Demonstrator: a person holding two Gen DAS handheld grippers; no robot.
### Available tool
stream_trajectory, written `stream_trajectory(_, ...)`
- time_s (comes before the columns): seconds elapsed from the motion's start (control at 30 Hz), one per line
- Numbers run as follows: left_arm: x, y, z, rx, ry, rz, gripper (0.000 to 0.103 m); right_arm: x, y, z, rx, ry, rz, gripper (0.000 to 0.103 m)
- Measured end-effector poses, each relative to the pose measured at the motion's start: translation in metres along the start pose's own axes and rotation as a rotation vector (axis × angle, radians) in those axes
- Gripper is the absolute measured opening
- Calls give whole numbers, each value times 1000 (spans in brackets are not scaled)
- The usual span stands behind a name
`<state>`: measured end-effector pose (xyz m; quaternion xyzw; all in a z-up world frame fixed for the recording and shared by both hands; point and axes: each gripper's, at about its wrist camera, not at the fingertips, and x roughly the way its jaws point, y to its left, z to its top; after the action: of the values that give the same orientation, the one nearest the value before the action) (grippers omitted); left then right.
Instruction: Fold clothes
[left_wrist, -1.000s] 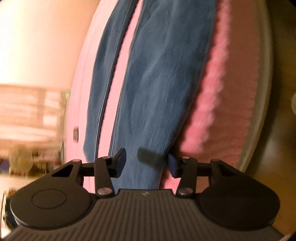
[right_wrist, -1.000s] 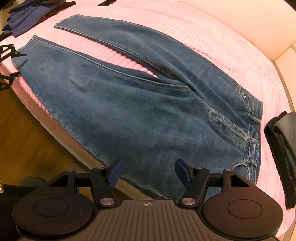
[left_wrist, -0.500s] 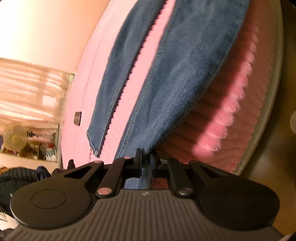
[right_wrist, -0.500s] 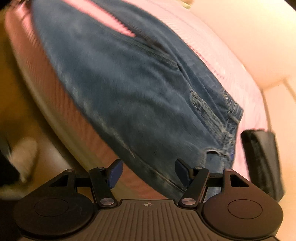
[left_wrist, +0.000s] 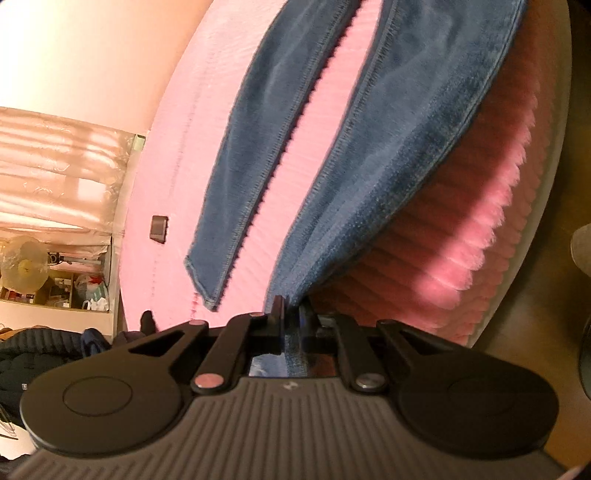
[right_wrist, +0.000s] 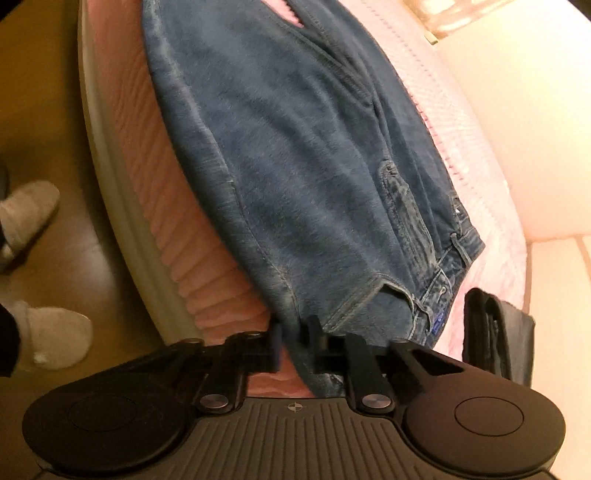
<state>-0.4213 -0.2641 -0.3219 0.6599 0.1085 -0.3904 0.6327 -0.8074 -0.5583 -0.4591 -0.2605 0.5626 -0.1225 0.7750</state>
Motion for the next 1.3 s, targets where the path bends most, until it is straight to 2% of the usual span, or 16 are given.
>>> stream_trajectory(0.13, -21, 31, 17, -9, 32, 3, 6, -32, -32, 13, 52, -31, 11, 6)
stream_trajectory(0.33, -44, 98, 46, -21, 77, 21, 6, -80, -118, 45, 66, -127, -44, 5)
stream_trajectory(0.4, -39, 128, 57, -19, 94, -2, 6, -82, -148, 59, 54, -149, -53, 5)
stream_trajectory(0.47, -24, 156, 67, -14, 125, -59, 6, -76, -178, 77, 34, -169, -63, 5)
stream_trajectory(0.57, 10, 191, 82, -9, 173, -185, 6, -51, -216, 112, -1, -172, -75, 5)
stream_trajectory(0.7, 86, 224, 103, 39, 190, -325, 5, 9, -251, 158, -28, -130, -64, 5)
stream_trajectory(0.87, 177, 243, 125, 72, 162, -439, 5, 102, -275, 202, 0, -29, -31, 5)
stream_trajectory(0.97, 222, 245, 137, 89, 150, -471, 6, 148, -279, 217, 34, 46, -2, 5)
stream_trajectory(1.1, 268, 240, 153, 108, 144, -483, 6, 184, -279, 224, 59, 100, 13, 5)
stream_trajectory(1.3, 301, 234, 169, 130, 155, -442, 6, 217, -291, 216, 136, 123, 50, 5)
